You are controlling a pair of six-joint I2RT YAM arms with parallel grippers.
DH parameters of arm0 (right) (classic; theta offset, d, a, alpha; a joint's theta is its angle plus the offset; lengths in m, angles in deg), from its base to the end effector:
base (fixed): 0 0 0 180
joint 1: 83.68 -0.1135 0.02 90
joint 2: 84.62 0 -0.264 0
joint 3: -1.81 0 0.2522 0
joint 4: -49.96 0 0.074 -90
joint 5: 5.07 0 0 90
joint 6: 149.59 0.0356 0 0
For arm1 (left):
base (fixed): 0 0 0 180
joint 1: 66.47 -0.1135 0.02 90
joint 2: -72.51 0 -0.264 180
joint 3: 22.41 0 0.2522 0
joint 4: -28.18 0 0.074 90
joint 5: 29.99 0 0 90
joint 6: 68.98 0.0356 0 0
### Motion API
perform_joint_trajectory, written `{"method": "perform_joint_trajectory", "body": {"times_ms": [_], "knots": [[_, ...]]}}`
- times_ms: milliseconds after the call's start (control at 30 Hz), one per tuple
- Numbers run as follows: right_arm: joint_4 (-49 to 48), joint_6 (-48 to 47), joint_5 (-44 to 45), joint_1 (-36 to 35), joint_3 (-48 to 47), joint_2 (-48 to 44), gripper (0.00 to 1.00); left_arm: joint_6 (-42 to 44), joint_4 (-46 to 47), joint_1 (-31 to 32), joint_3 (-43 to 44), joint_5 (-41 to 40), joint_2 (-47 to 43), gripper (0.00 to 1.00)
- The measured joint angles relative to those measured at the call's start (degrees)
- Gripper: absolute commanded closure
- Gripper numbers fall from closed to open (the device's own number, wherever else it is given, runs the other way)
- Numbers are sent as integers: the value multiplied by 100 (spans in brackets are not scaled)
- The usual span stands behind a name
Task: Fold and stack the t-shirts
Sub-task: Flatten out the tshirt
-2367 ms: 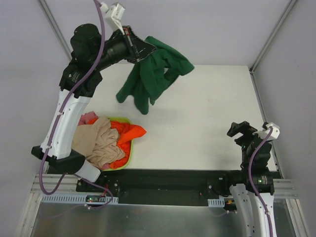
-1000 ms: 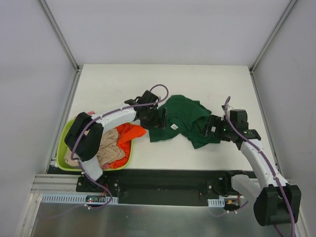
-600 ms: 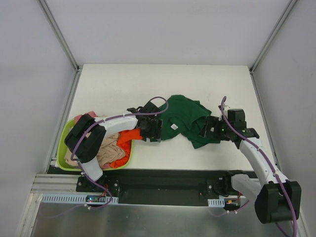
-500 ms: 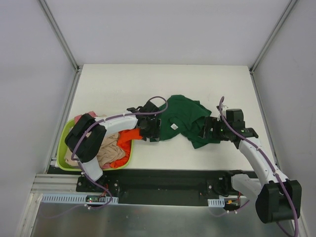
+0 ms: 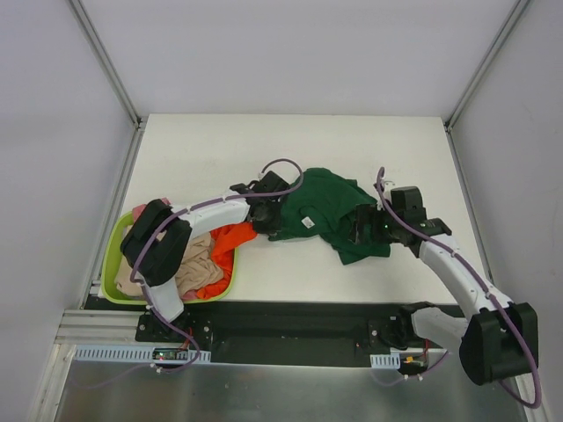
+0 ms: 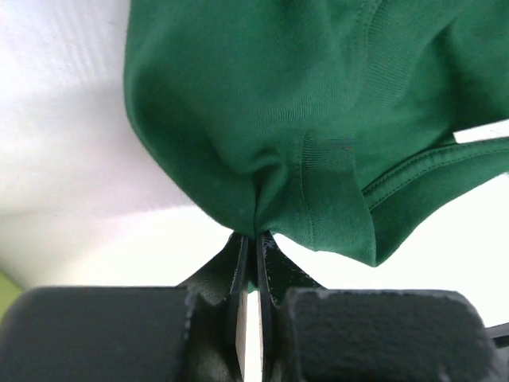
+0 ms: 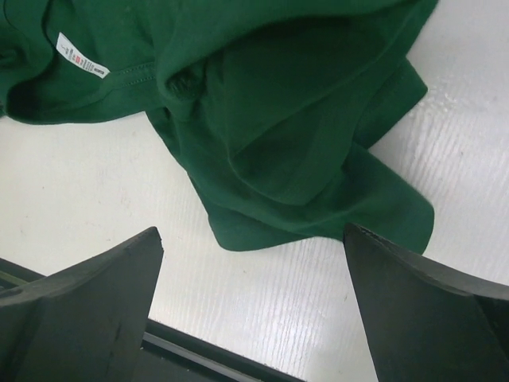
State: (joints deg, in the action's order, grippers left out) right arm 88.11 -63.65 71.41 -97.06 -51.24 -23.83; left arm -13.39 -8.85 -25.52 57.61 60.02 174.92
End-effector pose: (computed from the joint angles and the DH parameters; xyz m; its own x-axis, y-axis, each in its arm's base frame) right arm 0.2089 0.0582 0.2320 -0.6696 -0.2300 -0.7062 -0.4318 0.8942 0.1182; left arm 0.2762 -0.2397 0.1809 -0.9069 0.0387 -0.4196 0.1733 0.9419 -0.2876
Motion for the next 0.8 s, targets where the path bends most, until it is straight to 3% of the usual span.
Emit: {"method": "perform_joint_trajectory", "body": {"times_ms": [133,267,433,467,667,700,800], "knots": [[-146,-68,280,-354,-251,463,22,83,4,-4,-24,-310,-428,100],[-293,-90,540,-542,-588,1110,31,83,15,-2,-24,-380,-748,100],[-398,-120,931,-579,-669,1537,59,81,22,-2,-31,-380,-793,100],[-387,-144,1001,-579,-693,1620,68,81,24,-2,-31,-380,-793,100],[-382,-186,1270,-586,-774,1786,88,79,26,-2,-76,-417,-793,100],[-391,-188,1314,-586,-774,1766,97,79,26,-2,-81,-422,-793,100],[-402,-175,1515,-590,-772,1567,99,79,24,-2,-92,-474,-793,100]]}}
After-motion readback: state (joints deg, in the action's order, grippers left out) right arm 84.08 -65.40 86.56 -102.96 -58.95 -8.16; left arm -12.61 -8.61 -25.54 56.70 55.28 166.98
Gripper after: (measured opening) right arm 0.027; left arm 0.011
